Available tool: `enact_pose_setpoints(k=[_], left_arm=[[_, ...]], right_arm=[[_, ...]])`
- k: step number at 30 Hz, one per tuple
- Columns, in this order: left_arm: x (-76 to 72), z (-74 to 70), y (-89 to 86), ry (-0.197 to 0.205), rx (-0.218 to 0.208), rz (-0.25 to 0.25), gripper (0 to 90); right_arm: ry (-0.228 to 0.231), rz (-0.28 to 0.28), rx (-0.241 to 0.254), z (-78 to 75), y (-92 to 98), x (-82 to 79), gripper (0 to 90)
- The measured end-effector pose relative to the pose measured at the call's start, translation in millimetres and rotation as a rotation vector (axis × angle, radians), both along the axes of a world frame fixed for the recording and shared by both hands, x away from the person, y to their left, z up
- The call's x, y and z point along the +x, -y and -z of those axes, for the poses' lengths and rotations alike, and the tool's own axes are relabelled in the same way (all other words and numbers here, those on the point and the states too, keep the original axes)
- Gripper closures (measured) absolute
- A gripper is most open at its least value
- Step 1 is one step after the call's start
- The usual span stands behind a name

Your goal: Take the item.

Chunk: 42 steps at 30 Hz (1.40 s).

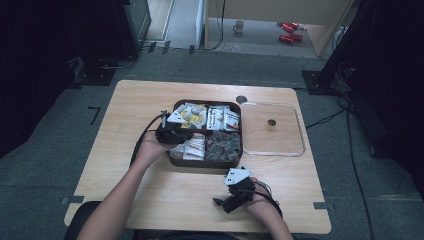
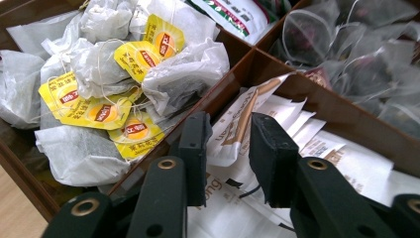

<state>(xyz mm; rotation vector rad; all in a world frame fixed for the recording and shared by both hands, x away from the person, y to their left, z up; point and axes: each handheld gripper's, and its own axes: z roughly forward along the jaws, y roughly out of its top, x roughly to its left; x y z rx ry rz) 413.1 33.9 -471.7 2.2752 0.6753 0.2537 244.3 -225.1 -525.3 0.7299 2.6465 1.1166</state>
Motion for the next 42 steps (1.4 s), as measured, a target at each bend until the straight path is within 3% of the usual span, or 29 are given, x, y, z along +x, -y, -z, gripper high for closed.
enact_pose_setpoints(k=[7, 16, 33, 42], left_arm=[[1.8, 1.4, 1.0, 0.010, 0.016, 0.006, 82.9], [2.2, 1.1, -0.4, 0.009, 0.018, 0.009, 87.7], [2.9, -13.8, -16.0, -0.034, -0.074, -0.017, 89.0], [-0.3, -25.3, -29.4, -0.033, -0.123, -0.039, 89.0]], right_arm=[[0.000, 0.000, 0.000, 0.0, 0.0, 0.0, 0.0], [0.000, 0.000, 0.000, 0.0, 0.0, 0.0, 0.0], [0.000, 0.000, 0.000, 0.0, 0.0, 0.0, 0.0], [0.000, 0.003, 0.000, 0.0, -0.1, -0.4, 0.0]])
